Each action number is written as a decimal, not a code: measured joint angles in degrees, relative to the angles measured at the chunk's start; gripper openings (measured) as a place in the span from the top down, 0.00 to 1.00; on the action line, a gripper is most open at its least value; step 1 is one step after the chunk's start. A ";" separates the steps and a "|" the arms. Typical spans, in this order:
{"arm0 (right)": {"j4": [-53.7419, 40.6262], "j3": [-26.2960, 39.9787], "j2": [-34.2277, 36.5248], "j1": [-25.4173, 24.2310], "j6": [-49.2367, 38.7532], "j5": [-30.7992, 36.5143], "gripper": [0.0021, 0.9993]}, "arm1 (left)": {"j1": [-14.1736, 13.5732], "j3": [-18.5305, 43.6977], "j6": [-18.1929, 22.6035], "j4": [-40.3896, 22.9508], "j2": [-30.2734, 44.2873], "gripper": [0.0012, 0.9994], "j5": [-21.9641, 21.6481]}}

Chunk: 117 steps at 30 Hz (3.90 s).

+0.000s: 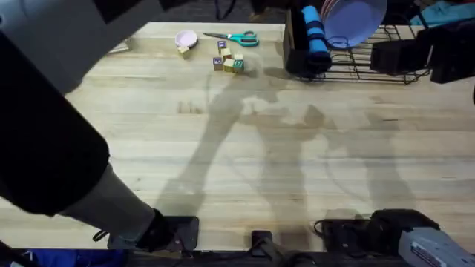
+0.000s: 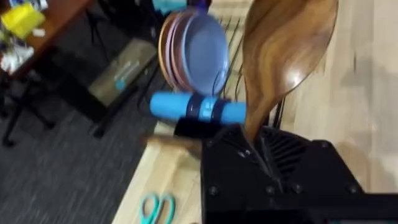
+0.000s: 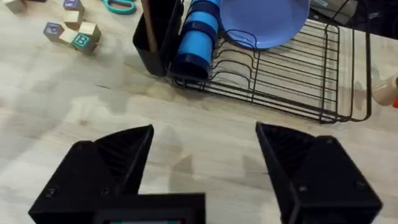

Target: Pick up the spoon on the table one by one and put them onto the rack

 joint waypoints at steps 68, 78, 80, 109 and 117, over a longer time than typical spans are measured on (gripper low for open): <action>-0.13 0.00 0.02 0.00 0.00 -0.02 0.00 | -6.98 0.96 -24.79 11.24 18.18 0.88 0.52; -0.13 0.00 0.00 0.00 0.00 -0.02 0.00 | -7.31 0.87 -25.01 9.96 18.21 0.14 0.42; -0.13 0.00 0.02 0.00 0.00 -0.02 0.00 | -7.58 0.87 -25.03 10.08 18.21 0.02 0.87; -0.13 0.00 0.00 0.00 0.00 -0.02 0.00 | -7.24 1.14 -24.23 7.37 17.43 0.01 1.25; -0.13 0.00 0.00 0.00 0.00 -0.02 0.00 | -5.91 1.11 -24.47 5.07 14.43 0.00 0.35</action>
